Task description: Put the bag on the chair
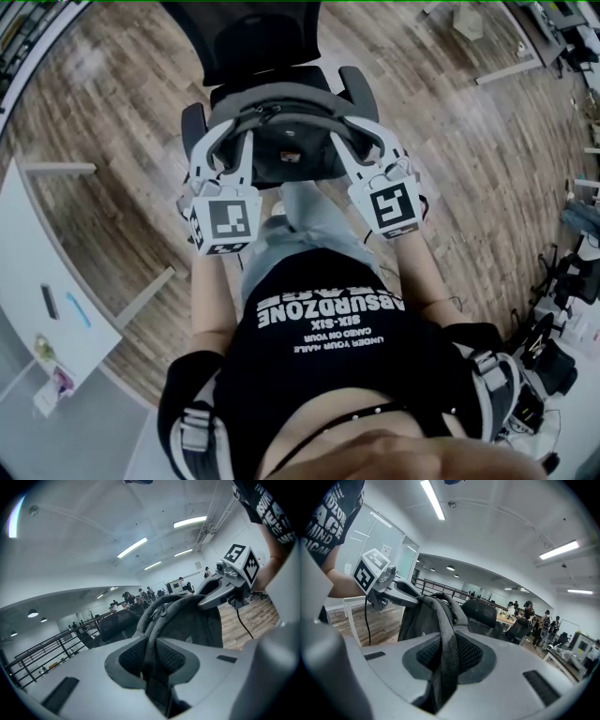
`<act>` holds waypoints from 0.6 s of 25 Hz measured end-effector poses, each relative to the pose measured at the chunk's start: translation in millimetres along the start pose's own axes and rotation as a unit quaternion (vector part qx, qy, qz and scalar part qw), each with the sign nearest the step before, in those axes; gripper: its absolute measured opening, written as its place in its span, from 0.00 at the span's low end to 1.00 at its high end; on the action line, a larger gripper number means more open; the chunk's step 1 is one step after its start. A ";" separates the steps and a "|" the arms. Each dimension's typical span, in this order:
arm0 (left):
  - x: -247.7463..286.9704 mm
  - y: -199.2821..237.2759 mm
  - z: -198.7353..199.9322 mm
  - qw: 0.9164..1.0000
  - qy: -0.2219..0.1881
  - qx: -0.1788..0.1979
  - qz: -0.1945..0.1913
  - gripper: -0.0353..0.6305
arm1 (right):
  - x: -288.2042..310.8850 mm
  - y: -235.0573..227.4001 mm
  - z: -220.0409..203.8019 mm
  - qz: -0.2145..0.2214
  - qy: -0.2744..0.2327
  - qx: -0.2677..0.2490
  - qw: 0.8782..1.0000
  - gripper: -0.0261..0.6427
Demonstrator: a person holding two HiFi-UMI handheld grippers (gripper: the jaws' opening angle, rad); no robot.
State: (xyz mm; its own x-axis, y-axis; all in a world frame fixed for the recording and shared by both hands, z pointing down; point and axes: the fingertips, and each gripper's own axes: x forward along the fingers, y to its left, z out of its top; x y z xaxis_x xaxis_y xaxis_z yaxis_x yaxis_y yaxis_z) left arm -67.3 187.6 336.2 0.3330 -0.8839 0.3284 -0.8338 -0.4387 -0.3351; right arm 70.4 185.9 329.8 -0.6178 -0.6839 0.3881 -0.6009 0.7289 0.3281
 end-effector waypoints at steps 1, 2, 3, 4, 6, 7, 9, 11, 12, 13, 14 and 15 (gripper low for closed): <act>2.7 1.3 -0.4 1.000 0.000 -0.001 -0.001 0.18 | 2.3 -1.6 0.0 0.000 0.002 0.000 1.000 0.16; 5.6 3.0 -1.0 1.000 0.001 -0.001 -0.002 0.18 | 5.2 -3.3 -0.1 0.001 0.003 0.001 1.000 0.16; 8.7 5.2 -1.7 1.000 0.002 -0.002 -0.003 0.18 | 8.7 -5.0 0.0 0.002 0.004 0.002 1.000 0.16; 12.1 7.9 -2.4 1.000 0.003 -0.003 -0.005 0.18 | 12.8 -7.0 0.1 0.003 0.005 0.003 1.000 0.16; 20.5 13.6 -3.2 1.000 0.007 -0.004 -0.007 0.18 | 21.8 -12.0 0.1 0.006 0.007 0.006 1.000 0.16; 25.0 16.4 -3.3 1.000 0.009 -0.003 -0.008 0.18 | 26.3 -14.9 -0.2 0.007 0.008 0.008 1.000 0.16; 34.2 22.7 -3.0 1.000 0.011 0.003 -0.008 0.18 | 35.8 -21.2 -0.3 0.009 0.009 0.011 1.000 0.16; 43.8 29.2 -2.4 1.000 0.013 0.009 -0.008 0.18 | 45.9 -28.3 0.0 0.011 0.009 0.013 1.000 0.16; 48.9 32.3 -2.3 1.000 0.013 0.010 -0.009 0.18 | 51.0 -32.0 0.0 0.011 0.009 0.013 1.000 0.16; 54.1 35.4 -2.1 1.000 0.014 0.010 -0.009 0.18 | 55.9 -35.7 0.0 0.012 0.009 0.014 1.000 0.16; 59.2 38.4 -1.9 1.000 0.015 0.010 -0.009 0.18 | 60.6 -39.4 0.1 0.012 0.009 0.014 1.000 0.16; 64.1 41.4 -1.5 1.000 0.015 0.011 -0.009 0.18 | 65.1 -43.1 0.4 0.011 0.009 0.014 1.000 0.16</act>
State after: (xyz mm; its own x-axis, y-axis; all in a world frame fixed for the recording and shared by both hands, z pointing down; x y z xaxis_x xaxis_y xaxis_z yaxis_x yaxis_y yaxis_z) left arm -81.2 113.1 344.7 0.3346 -0.8702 0.3617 -0.8177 -0.4589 -0.3476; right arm 55.9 109.9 340.6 -0.6224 -0.6662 0.4108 -0.6010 0.7431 0.2944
